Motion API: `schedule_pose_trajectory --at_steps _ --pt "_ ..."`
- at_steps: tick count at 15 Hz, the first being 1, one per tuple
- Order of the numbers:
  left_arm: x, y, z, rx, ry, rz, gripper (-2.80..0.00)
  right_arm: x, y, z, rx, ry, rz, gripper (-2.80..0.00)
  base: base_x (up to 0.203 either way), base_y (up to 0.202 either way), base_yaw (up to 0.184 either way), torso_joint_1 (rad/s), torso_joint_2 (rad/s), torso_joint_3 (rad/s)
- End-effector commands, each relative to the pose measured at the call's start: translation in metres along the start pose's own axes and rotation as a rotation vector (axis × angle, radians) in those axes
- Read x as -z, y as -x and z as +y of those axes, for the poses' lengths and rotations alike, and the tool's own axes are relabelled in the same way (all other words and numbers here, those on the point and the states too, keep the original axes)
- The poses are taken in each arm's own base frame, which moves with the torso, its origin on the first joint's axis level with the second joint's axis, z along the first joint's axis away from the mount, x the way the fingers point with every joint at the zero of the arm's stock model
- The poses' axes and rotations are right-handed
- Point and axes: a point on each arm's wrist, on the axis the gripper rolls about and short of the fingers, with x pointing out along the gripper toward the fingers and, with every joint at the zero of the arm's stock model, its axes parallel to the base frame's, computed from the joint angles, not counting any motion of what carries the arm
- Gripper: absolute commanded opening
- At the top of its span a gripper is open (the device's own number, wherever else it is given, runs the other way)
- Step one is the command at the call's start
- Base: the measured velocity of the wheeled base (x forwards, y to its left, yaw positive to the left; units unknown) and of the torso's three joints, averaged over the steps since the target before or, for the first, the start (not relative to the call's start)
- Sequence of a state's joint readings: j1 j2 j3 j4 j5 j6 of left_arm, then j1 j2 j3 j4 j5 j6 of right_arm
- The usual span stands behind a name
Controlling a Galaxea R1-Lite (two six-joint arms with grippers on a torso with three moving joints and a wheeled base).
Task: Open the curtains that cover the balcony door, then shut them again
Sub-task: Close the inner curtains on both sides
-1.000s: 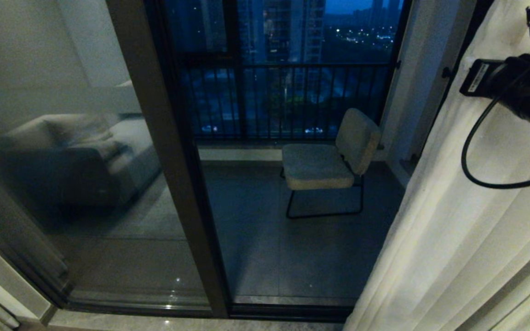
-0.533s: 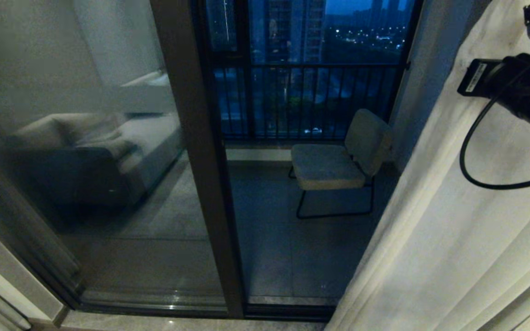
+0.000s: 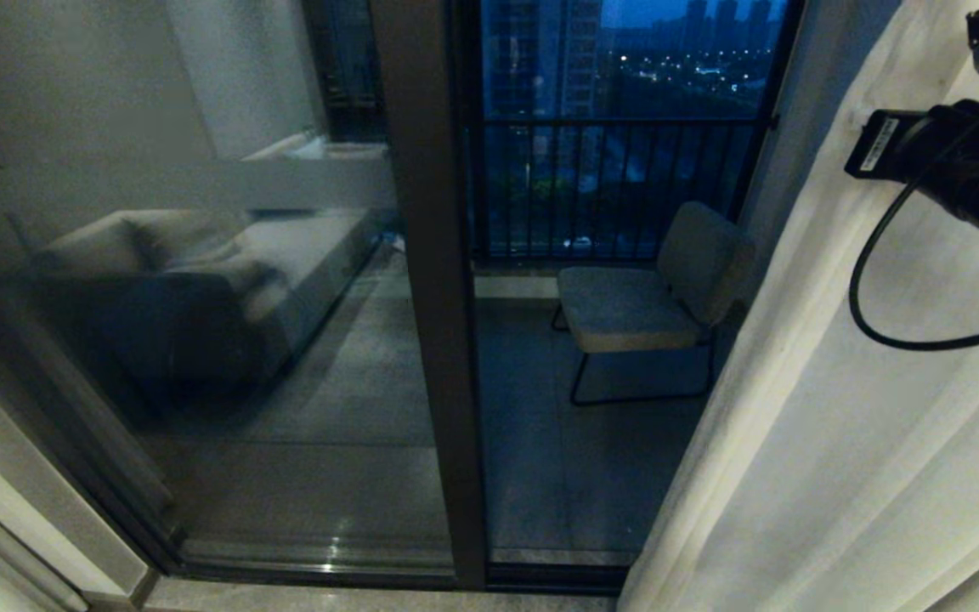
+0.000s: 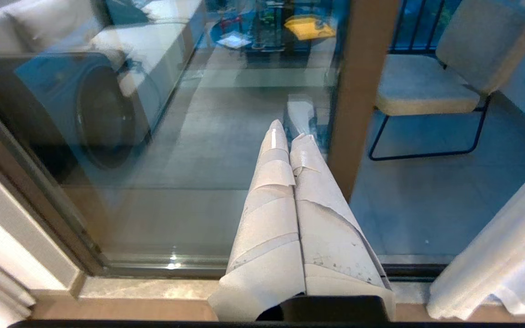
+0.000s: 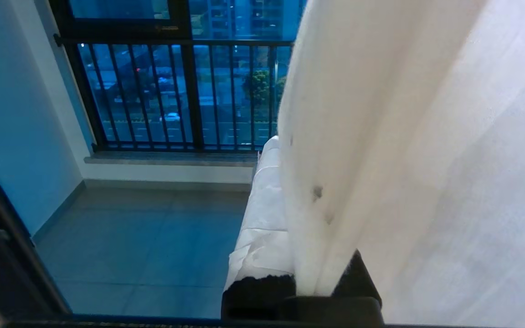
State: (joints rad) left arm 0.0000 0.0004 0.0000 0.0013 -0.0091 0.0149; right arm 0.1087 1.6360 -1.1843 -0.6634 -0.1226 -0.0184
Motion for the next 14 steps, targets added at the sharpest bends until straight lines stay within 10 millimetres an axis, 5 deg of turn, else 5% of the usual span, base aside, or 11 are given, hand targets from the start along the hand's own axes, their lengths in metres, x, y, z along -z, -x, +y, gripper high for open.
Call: schedule_pose_trajectory --at_steps 1,14 --pt "0.0000 0.0000 0.0000 0.000 0.000 0.000 -2.80 0.0005 -0.0005 0.0006 -0.001 0.000 -0.001 -2.80 0.000 0.189 -0.002 0.002 0.00 0.002" --pt "0.0000 0.0000 0.0000 0.000 -0.002 0.000 -2.80 -0.0038 0.0032 0.0000 -0.001 0.001 -0.012 -2.80 0.000 0.192 0.001 0.003 0.00 0.003"
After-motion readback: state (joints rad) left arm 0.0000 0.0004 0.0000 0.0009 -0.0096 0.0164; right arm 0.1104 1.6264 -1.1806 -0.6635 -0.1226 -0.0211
